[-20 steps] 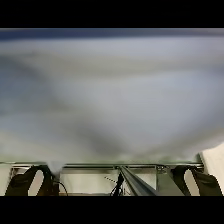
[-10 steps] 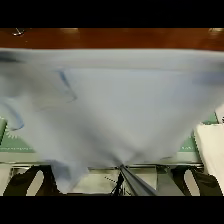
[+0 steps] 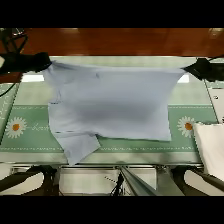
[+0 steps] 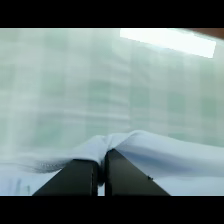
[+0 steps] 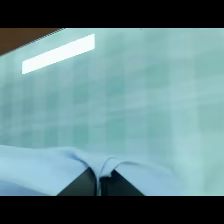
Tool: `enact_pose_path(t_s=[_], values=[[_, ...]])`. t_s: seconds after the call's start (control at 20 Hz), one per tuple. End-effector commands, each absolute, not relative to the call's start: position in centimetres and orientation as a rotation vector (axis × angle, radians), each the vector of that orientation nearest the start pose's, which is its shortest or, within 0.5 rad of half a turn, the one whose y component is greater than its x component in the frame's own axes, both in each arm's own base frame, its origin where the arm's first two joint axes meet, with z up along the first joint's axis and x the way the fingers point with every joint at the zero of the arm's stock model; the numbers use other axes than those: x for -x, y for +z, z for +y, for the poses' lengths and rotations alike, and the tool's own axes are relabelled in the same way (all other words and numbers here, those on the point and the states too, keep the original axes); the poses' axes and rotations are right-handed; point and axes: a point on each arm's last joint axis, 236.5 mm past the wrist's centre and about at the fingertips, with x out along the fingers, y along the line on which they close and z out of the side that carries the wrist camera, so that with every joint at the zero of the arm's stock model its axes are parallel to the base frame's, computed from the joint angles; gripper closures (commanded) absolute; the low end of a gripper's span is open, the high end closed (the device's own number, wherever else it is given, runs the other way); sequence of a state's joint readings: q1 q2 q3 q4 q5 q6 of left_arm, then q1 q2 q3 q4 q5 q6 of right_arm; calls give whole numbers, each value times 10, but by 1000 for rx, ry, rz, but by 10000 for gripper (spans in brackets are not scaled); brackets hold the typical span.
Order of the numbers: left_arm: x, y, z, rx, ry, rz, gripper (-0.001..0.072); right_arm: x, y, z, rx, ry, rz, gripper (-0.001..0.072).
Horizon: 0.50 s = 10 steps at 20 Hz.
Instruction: Fold the shirts.
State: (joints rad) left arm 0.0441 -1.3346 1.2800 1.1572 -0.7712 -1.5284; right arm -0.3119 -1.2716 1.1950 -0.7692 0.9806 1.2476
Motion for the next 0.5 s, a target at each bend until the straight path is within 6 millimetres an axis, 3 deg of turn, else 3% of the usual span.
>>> enact_pose_path(t_s=[0.0,0.1,0.2,0.35,0.45], values=[[-546,50,-58,482,-127,831,685,-520,38,6,-715,250,894,685],[-554,34,-71,627,-121,877,685,-535,11,19,-770,256,965,685],[-547,16,-78,763,-103,957,684,-539,-6,27,-801,264,1013,685],[-523,7,-73,640,-193,1063,684,-527,-2,30,-812,302,1049,685],[-499,8,-59,588,-247,1162,684,-511,11,23,-773,353,1069,685]])
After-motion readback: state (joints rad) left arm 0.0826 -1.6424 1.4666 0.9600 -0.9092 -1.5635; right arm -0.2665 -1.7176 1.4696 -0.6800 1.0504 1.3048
